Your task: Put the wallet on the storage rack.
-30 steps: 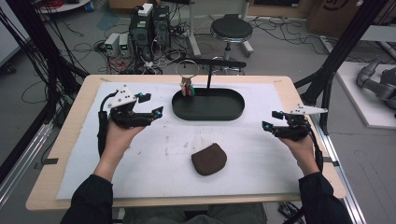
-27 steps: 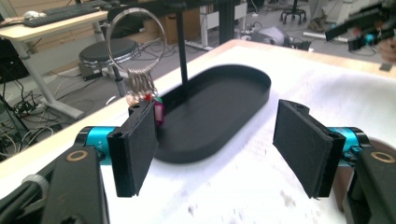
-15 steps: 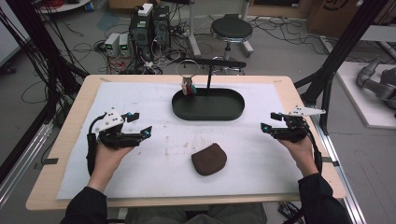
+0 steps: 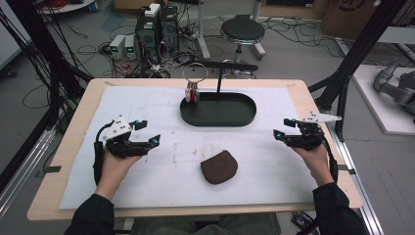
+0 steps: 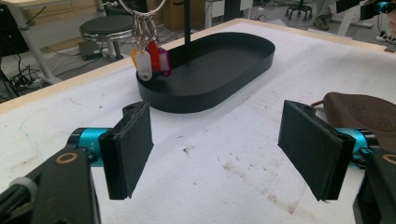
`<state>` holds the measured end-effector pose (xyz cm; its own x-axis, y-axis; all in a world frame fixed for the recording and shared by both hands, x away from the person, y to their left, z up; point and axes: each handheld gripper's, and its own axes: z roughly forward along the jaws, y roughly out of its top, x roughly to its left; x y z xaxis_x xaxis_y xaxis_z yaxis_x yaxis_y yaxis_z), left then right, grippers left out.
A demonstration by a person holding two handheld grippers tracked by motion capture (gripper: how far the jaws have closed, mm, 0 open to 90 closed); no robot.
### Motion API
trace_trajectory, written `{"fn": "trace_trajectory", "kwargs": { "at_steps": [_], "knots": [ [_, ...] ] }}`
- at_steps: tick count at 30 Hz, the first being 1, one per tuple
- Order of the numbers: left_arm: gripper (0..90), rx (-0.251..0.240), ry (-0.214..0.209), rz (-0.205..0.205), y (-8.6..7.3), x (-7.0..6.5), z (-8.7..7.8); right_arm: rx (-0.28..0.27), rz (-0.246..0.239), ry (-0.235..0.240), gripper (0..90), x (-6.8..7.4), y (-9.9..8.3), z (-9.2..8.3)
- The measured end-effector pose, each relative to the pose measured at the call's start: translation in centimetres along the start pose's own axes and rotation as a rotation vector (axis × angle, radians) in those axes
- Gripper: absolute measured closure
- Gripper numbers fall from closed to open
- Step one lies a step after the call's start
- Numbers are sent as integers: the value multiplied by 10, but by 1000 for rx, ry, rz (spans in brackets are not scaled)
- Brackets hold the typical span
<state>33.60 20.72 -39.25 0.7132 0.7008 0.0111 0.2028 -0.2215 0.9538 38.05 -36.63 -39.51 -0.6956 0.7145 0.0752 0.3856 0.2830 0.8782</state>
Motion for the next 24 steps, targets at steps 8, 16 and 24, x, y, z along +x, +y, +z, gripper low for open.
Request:
{"fn": "trace_trajectory", "kwargs": {
  "at_steps": [8,16,24],
  "knots": [
    [259,-16,11,-16,0,5,0,-2,-14,24,258,7,-1,2],
    [259,-11,10,-10,1,3,5,-15,-19,67,258,15,-3,7],
    [259,0,0,-7,0,1,9,13,-26,137,265,32,-2,25]
  ]
}}
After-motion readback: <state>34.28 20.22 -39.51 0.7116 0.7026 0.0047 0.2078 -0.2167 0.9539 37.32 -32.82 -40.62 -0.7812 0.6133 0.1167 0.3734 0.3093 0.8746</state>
